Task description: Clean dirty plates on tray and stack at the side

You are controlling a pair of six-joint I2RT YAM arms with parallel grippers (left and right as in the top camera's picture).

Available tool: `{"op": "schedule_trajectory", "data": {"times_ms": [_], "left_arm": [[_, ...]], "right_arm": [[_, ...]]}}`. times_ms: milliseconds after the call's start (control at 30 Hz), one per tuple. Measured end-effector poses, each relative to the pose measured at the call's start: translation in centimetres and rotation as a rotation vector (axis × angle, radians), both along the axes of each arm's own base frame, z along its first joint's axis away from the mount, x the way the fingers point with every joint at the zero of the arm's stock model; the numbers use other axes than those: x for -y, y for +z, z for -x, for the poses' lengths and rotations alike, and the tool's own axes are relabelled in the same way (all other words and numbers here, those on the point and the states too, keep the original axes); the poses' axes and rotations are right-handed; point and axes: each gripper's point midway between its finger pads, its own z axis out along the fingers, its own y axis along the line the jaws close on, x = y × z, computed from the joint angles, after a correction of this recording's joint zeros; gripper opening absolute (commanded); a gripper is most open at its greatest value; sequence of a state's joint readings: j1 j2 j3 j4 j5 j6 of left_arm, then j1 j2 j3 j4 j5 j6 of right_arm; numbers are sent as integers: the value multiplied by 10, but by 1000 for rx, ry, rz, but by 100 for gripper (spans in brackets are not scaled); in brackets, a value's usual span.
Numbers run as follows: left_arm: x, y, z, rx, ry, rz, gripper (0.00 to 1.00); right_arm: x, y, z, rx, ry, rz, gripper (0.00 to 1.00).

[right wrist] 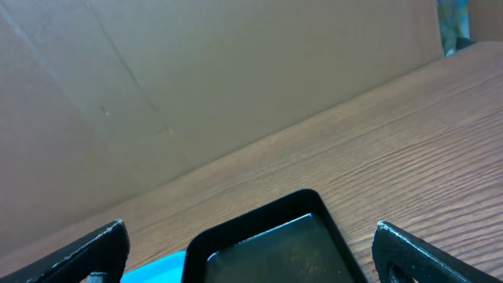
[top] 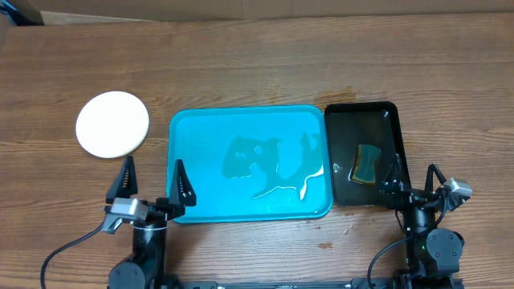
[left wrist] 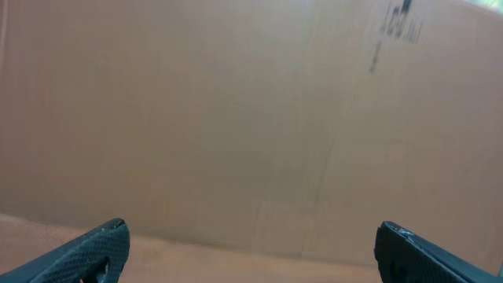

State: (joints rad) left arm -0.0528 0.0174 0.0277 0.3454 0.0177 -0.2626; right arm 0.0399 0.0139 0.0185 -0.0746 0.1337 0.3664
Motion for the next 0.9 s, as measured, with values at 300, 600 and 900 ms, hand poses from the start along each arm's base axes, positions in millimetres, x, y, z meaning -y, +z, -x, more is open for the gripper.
{"op": "schedule_trajectory", "data": {"times_ms": [300,600,900], "left_arm": [[1,-87,-16,-342,-1,-18,100],[1,-110,-16,-437,0,-24,100],[1,-111,-16,-437,0,-24,100]], "right_arm": [[0,0,0,0,0,0,100],[0,0,0,0,0,0,100],[0,0,0,0,0,0,100]]}}
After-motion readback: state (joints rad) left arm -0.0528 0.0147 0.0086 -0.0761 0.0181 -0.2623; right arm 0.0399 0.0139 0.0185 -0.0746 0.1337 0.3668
